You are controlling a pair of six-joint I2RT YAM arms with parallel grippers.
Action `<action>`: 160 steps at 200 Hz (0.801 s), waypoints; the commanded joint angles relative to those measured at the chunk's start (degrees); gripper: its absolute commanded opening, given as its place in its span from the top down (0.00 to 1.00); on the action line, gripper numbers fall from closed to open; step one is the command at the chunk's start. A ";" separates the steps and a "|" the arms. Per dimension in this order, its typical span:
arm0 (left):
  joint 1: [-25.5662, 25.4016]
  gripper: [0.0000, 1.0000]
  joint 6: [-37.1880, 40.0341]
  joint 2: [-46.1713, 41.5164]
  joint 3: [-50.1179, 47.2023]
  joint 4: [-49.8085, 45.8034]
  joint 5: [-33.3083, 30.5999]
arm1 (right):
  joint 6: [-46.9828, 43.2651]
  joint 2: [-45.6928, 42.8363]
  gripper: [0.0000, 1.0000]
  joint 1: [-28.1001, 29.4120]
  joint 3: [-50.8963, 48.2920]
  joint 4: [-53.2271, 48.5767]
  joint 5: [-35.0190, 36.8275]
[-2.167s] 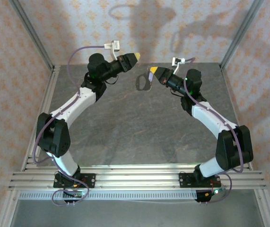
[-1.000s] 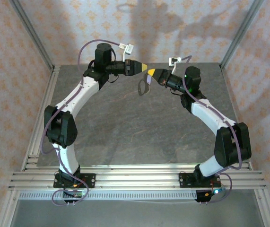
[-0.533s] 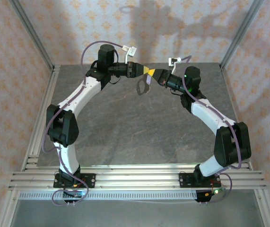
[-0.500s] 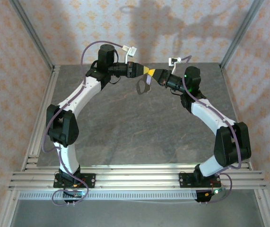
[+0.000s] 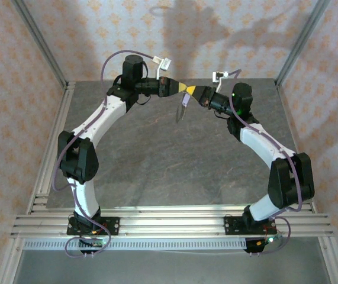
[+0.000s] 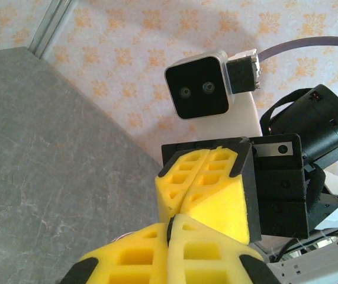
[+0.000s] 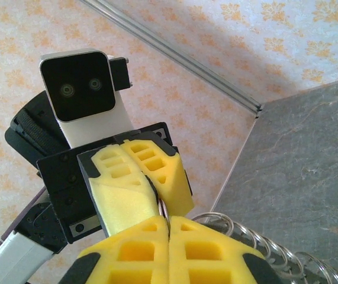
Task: Put the keys on the keyring
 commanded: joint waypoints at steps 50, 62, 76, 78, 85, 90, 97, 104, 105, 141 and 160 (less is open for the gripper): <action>-2.33 1.00 -10.59 -8.47 -10.10 15.25 -15.28 | -0.32 -3.92 0.74 0.42 -2.19 3.28 1.55; -2.42 1.00 -11.28 -9.35 -11.05 16.43 -16.43 | -0.14 -4.79 0.72 0.40 -2.78 3.35 1.83; -2.42 1.00 -11.57 -10.08 -11.90 17.16 -17.34 | -0.06 -5.82 0.70 0.45 -3.62 3.29 2.63; -2.42 1.00 -11.57 -10.19 -12.02 17.23 -17.45 | -0.09 -6.06 0.70 0.40 -3.71 3.29 2.73; -2.48 1.00 -11.70 -10.46 -12.54 17.62 -17.79 | -0.14 -6.77 0.68 0.42 -4.18 3.20 3.22; -2.50 1.00 -11.81 -10.72 -12.90 17.96 -18.03 | -0.31 -7.17 0.67 0.42 -4.47 3.13 3.51; -2.51 1.00 -12.04 -10.97 -13.35 18.34 -18.46 | -0.71 -7.85 0.66 0.40 -4.79 2.58 4.15; -2.48 1.00 -12.22 -11.26 -13.79 18.76 -18.72 | -1.33 -8.78 0.65 0.39 -5.29 1.77 5.07; -2.49 1.00 -12.25 -11.32 -13.86 18.80 -18.76 | -1.33 -8.78 0.65 0.39 -5.29 1.77 5.07; -2.51 1.00 -13.36 -12.26 -15.07 20.53 -19.33 | -2.64 -13.02 0.64 0.39 -7.54 -0.14 9.20; -2.51 1.00 -13.67 -12.83 -15.59 21.26 -19.60 | -3.20 -14.11 0.63 0.38 -7.87 -1.09 10.37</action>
